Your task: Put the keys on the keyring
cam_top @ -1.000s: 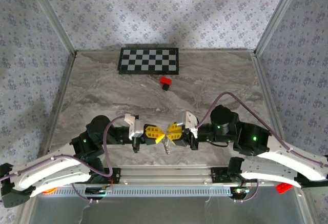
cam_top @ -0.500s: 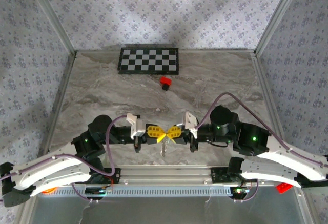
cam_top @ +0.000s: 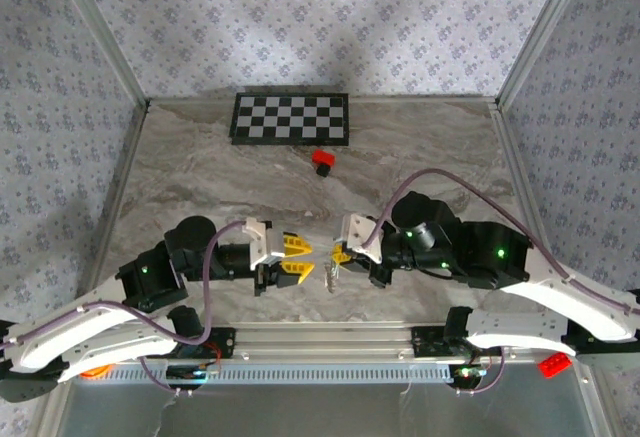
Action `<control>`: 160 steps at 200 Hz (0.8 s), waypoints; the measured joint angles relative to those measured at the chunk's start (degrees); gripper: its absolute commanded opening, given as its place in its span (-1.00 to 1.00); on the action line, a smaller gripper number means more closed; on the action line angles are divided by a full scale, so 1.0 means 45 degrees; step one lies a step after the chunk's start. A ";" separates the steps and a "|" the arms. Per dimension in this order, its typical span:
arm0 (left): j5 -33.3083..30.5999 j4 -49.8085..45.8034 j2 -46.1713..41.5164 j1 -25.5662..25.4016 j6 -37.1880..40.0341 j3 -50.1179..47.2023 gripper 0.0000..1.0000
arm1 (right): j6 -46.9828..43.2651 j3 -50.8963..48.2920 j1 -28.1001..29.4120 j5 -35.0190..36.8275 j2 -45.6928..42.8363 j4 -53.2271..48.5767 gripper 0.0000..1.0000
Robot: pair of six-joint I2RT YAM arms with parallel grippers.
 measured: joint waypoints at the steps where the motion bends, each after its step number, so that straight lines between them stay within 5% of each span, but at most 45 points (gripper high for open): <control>1: 0.0000 -0.0010 0.0005 0.0000 0.0000 0.0000 -0.37 | -0.0010 0.0015 0.0000 -0.0005 0.0015 -0.0024 -1.00; 87: -0.0194 -0.0019 0.0845 0.0000 0.0243 -0.0005 -0.39 | -0.0248 0.0466 0.0117 -0.0015 0.0942 -0.1064 -1.00; 160: -0.0228 0.0355 0.1462 0.0000 0.0379 0.0000 -0.74 | -0.0248 0.0559 0.0117 -0.0053 0.1064 -0.1049 -1.00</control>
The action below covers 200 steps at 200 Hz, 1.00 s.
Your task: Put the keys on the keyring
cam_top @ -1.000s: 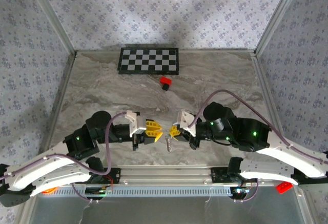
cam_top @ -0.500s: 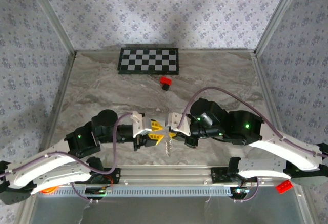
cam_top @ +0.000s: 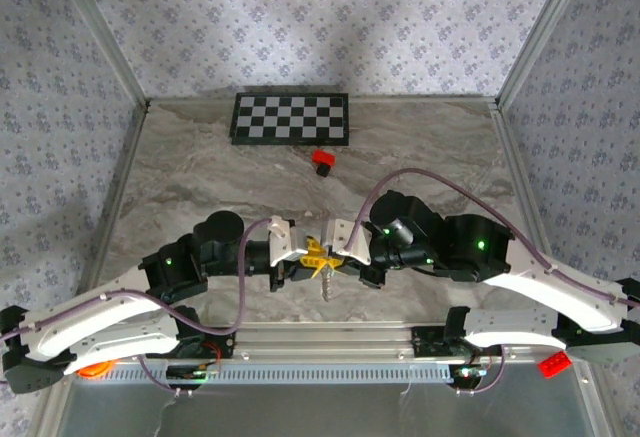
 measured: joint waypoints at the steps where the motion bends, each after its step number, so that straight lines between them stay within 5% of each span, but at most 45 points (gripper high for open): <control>1: 0.0000 0.0000 0.0000 0.0000 0.0019 0.0000 -0.75 | 0.0000 0.0000 0.0000 0.0000 0.0000 0.0000 -1.00; 30: 0.0015 0.0010 0.0034 -0.0078 0.0194 0.0000 -1.00 | 0.0000 0.0000 -0.0005 0.0044 0.0000 -0.0010 -1.00; 79: 0.0044 0.0078 -0.0024 -0.0073 0.0126 -0.0015 -1.00 | 0.0010 0.0000 -0.0015 0.0034 -0.0029 0.0024 -1.00; 125: 0.0306 0.1156 -0.0306 -0.0073 -0.0199 -0.0199 -1.00 | 0.0452 -0.0510 -0.0010 -0.0248 -0.0884 0.1044 -0.49; 200: 0.0976 0.3011 -0.0520 -0.0073 -0.0724 -0.0714 -1.00 | 0.1166 -0.1919 -0.0155 -0.1103 -0.2686 0.3351 -0.49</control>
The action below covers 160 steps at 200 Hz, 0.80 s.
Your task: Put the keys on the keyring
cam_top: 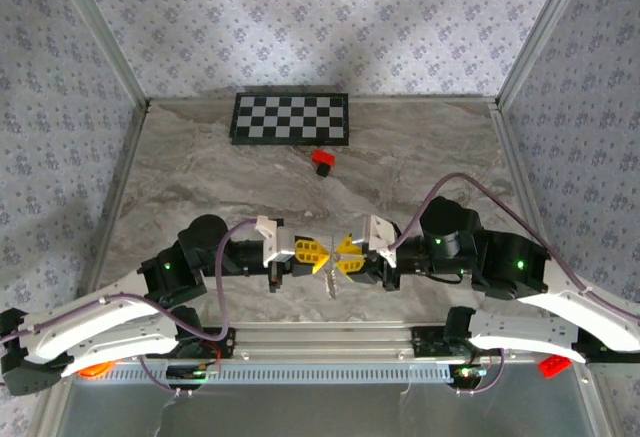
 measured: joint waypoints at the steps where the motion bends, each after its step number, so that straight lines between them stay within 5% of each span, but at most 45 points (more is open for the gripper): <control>1: 0.0005 0.0005 0.0000 0.0000 -0.0010 -0.0005 -1.00 | 0.0000 -0.0010 -0.0010 -0.0010 -0.0005 0.0019 -0.50; 160: 0.0423 0.1540 -0.0097 0.0005 -0.0476 -0.0515 -1.00 | 0.0131 -0.0714 -0.0306 -0.0209 -0.0131 0.1083 -0.41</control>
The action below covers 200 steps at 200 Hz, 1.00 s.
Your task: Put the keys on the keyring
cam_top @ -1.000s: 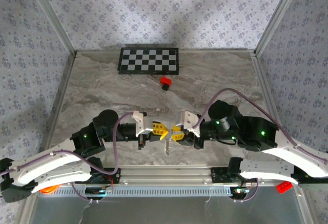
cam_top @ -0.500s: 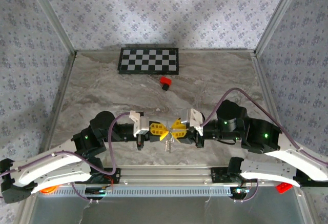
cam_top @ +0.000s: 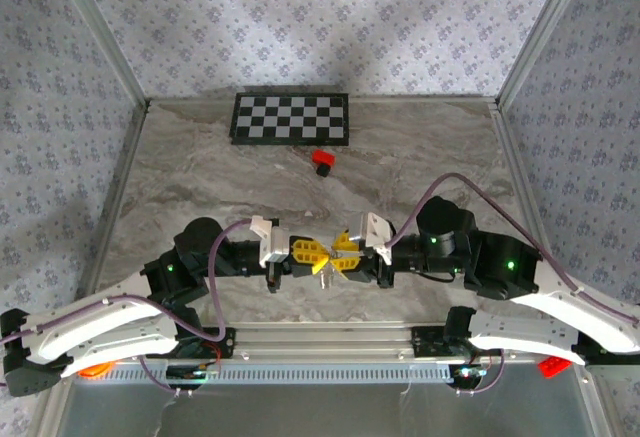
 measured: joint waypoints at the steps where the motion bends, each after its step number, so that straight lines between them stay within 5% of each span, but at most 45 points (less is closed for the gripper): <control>1: 0.0000 0.0000 0.0000 0.0000 0.0000 0.0000 -1.00 | 0.0000 -0.0005 0.0000 0.0000 -0.0005 0.0005 -0.41; 62: 0.0005 0.0034 0.0000 -0.0005 0.0000 0.0000 -1.00 | 0.0151 -0.0141 -0.0083 -0.0010 -0.0199 0.0272 -0.65; 97: -0.0073 0.0010 0.0000 0.0000 0.0005 0.0000 -1.00 | 0.0199 -0.0214 -0.0102 -0.0146 -0.0219 0.0345 -1.00; 112: -0.0151 -0.0034 -0.0010 0.0000 0.0044 0.0000 -0.99 | 0.0199 -0.0214 -0.0102 -0.0126 -0.0223 0.0340 -1.00; 139: -0.0559 -0.0641 -0.0049 -0.0005 0.0321 0.0126 -0.47 | 0.0092 -0.0160 -0.0126 0.0117 -0.0053 0.0102 -1.00; 200: -0.1515 -0.3764 -0.0053 -0.0005 0.1418 0.1515 -0.47 | -0.0986 0.1807 0.0063 0.0981 0.1515 -0.2409 -1.00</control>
